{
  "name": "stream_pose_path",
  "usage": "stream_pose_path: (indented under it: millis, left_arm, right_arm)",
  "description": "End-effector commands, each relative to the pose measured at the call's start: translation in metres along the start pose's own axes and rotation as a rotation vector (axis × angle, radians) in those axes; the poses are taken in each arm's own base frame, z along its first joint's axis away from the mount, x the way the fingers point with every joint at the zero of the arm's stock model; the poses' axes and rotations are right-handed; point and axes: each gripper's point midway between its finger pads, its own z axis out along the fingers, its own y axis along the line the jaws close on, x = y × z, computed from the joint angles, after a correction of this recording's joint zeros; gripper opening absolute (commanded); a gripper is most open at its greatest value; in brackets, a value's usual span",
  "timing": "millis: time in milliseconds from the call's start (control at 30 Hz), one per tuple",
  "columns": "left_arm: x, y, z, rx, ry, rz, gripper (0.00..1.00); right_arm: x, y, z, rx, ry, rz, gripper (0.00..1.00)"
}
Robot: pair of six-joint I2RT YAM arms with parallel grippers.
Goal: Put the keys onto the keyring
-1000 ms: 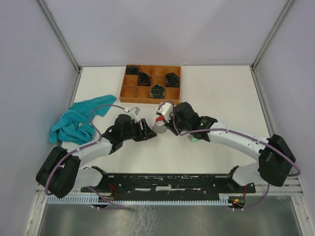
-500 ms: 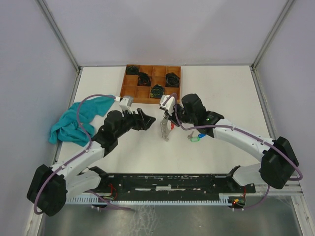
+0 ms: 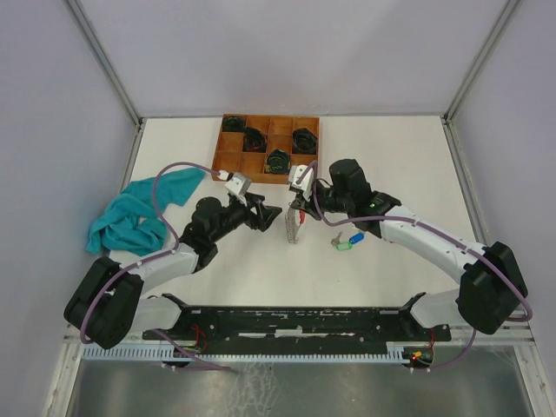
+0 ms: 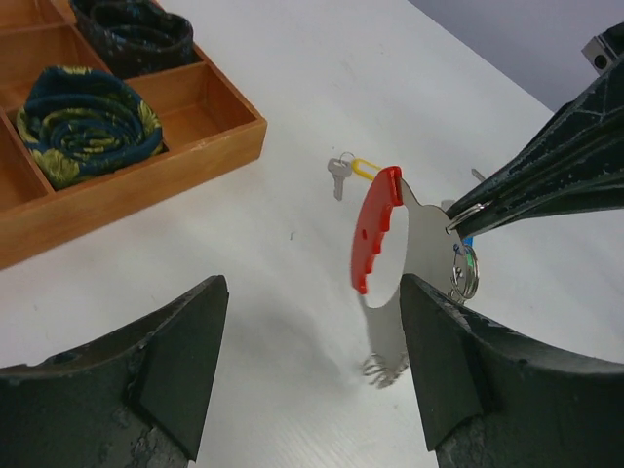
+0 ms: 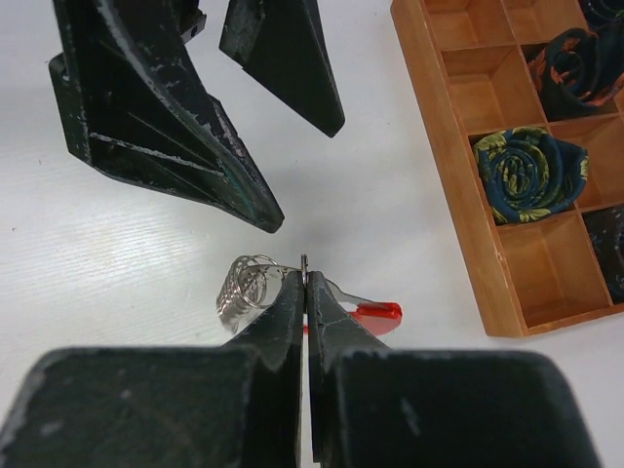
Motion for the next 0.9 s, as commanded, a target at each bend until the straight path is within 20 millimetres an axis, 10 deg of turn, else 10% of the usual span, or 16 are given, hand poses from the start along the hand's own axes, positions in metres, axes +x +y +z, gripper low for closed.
stream_pose_path:
  millis: [0,867]
  left_arm:
    - [-0.044,-0.01,0.006,0.08,-0.143,0.295,0.78]
    - [-0.038,-0.071,-0.017,0.465,-0.138,0.538,0.58]
  right_arm:
    - [-0.033,-0.008,-0.003,0.007,-0.113,-0.021,0.01]
    - [-0.028,0.019,-0.006,-0.146,-0.168,-0.173,0.01]
